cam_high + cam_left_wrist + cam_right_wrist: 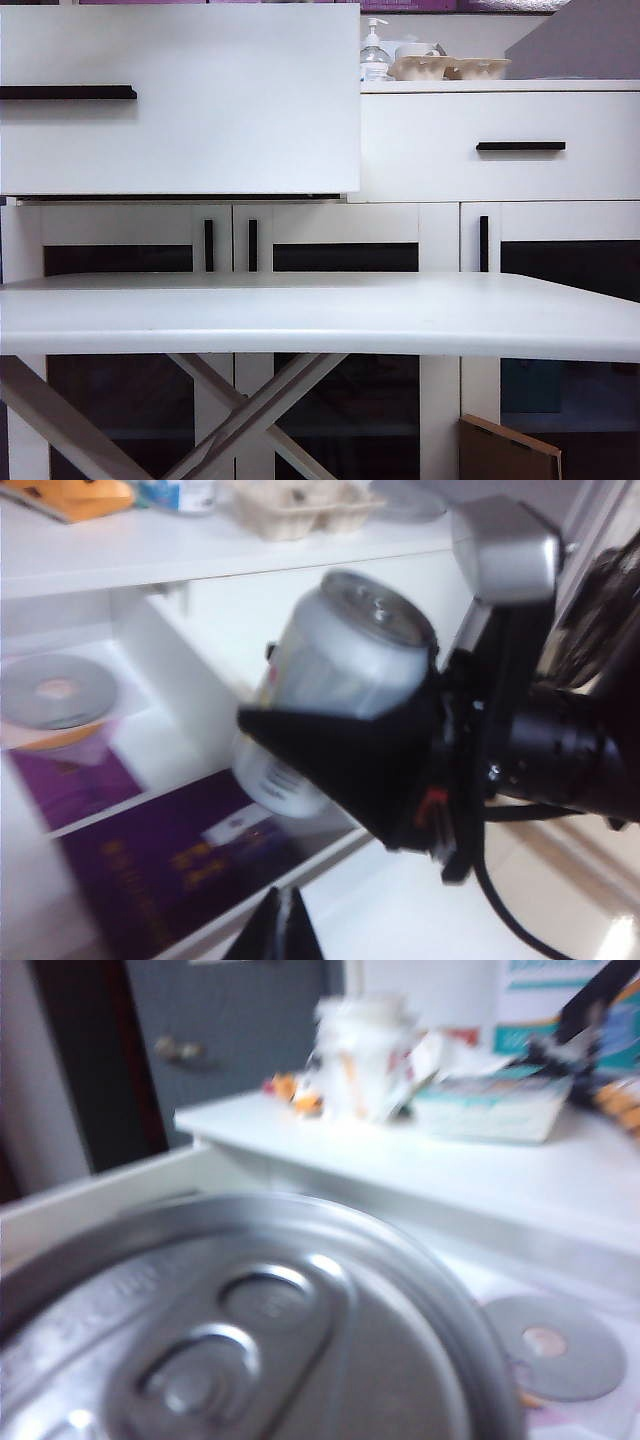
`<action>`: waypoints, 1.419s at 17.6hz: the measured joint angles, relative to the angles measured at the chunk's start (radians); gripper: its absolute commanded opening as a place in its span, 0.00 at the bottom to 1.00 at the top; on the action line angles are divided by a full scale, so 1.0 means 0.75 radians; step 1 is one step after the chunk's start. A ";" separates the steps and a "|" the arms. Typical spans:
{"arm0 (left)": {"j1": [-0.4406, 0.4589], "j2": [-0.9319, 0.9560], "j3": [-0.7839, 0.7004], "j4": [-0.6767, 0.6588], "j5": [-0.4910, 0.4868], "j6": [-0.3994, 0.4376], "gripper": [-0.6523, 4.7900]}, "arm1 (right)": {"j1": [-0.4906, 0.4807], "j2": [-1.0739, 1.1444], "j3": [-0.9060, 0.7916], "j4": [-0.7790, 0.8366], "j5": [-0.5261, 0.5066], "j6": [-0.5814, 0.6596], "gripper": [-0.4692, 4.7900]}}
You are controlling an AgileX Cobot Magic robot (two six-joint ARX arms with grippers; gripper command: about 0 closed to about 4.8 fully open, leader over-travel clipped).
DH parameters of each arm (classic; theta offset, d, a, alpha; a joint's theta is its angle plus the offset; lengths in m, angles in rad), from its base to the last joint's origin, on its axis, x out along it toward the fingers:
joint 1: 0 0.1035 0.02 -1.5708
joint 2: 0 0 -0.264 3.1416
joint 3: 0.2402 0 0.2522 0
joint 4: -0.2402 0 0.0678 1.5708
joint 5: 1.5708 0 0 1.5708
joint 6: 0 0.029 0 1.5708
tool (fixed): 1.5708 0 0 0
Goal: Pick up a can of beer from the white table, open the left drawer, place the beer inside the drawer, and finally close the drawer.
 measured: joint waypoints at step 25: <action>-0.026 0.022 0.001 -0.088 -0.149 0.144 0.11 | 0.032 0.180 0.016 0.082 0.075 -0.086 0.94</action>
